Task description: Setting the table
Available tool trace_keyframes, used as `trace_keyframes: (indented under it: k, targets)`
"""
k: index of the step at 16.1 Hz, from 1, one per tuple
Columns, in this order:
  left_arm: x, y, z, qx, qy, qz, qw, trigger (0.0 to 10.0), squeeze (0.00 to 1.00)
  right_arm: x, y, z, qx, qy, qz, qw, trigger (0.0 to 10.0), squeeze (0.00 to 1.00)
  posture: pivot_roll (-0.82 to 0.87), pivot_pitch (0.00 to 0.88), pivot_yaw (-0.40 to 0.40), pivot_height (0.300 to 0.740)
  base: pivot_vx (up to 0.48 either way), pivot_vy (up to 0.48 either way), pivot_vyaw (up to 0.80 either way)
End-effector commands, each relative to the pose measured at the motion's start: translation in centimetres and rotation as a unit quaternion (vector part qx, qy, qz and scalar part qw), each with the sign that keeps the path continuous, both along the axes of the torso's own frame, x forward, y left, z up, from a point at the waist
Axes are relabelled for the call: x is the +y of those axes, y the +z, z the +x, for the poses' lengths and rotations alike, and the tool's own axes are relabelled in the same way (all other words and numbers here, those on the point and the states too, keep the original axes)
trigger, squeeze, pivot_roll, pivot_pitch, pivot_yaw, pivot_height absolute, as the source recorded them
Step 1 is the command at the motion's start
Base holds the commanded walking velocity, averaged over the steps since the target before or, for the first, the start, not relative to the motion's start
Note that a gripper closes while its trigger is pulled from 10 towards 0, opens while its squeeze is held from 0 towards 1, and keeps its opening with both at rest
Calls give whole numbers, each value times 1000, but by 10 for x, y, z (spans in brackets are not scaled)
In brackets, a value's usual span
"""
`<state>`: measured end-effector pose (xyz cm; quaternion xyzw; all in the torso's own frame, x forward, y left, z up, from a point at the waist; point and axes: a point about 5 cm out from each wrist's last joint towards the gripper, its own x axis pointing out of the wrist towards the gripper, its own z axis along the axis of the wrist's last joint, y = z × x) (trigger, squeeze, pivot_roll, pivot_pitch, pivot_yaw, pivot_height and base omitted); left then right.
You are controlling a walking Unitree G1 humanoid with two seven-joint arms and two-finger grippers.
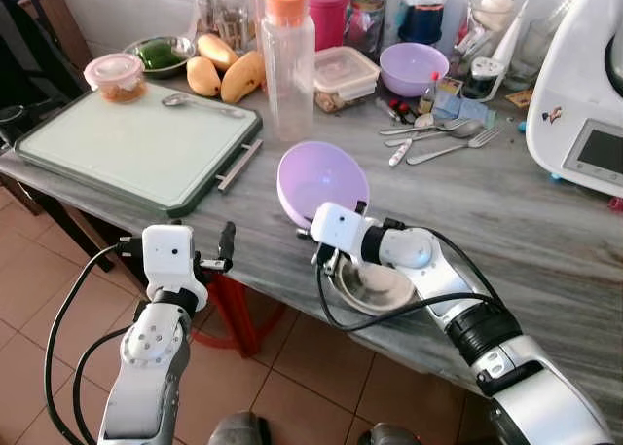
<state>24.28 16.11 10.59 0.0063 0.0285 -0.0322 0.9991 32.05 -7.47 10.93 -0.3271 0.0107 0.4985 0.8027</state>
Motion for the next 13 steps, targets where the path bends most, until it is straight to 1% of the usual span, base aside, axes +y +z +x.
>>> trace_keyframes:
  k: [1,4,6,7,8,13]
  targets:
    - [1,1,-2,1,4,1,1000,10000,0,5,7,2,-15,21,-4,1000,10000,0,71,75,37,740,0,0,0]
    - [0,1,-2,4,3,-1,1000,10000,0,5,4,5,-29,30,-17,999,10000,0,70,77,36,740,0,0,0]
    - [-1,1,-2,6,3,-2,1000,10000,0,4,2,6,-30,30,-21,999,10000,0,70,78,35,740,0,0,0]
    - [-1,1,-1,7,4,-2,1000,10000,0,3,2,7,-29,30,-22,999,10000,620,71,77,35,740,0,0,0]
    - [-1,1,0,7,4,-1,1000,10000,0,3,3,9,-30,31,-23,999,10000,1000,71,76,36,740,0,0,0]
    - [-1,0,2,8,5,0,1000,10000,0,2,5,12,-36,41,-26,998,10000,1000,68,67,39,740,0,0,0]
